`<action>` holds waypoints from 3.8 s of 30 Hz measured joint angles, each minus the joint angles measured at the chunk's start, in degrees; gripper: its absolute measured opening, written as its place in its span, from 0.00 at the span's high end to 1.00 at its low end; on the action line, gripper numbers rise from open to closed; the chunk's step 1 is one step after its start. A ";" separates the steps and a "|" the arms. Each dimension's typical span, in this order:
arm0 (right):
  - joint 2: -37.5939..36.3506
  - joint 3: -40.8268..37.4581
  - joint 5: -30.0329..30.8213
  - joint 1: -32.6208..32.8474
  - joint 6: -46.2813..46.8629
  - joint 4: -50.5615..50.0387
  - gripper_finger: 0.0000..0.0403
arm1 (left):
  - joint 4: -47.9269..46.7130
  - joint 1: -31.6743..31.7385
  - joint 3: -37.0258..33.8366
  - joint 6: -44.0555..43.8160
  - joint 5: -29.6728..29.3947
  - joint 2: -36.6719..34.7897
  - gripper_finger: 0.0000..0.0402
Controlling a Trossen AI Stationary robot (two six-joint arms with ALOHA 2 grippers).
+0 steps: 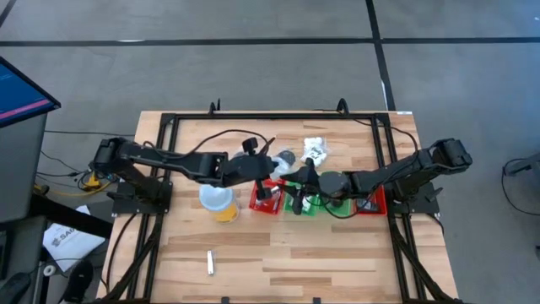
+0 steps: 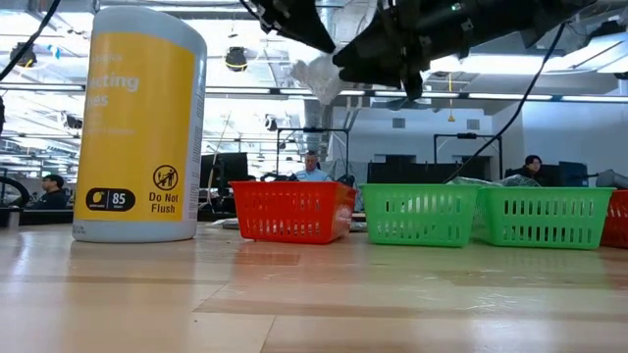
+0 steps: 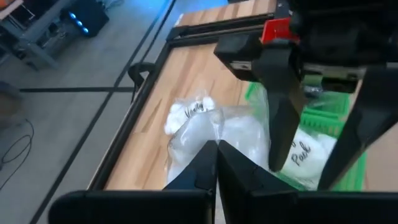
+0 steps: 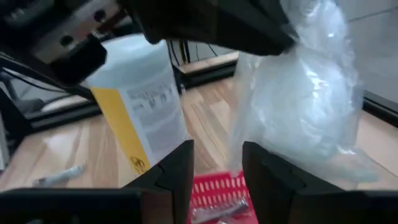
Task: Pick & Place Travel size toiletries
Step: Put the white cotton pack into the left green bin
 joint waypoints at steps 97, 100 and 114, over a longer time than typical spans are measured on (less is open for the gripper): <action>-8.42 0.00 -10.30 2.91 20.79 -45.46 0.92 | 1.09 -4.83 -1.29 -3.32 -9.60 -3.87 0.93; -8.42 0.00 -10.30 2.91 20.78 -45.46 0.88 | 1.11 -4.83 -1.29 -3.32 -9.60 -3.87 0.93; -8.42 0.00 -10.29 2.91 19.57 -45.33 0.86 | 1.11 -4.83 -1.29 -3.34 -9.62 -3.87 0.94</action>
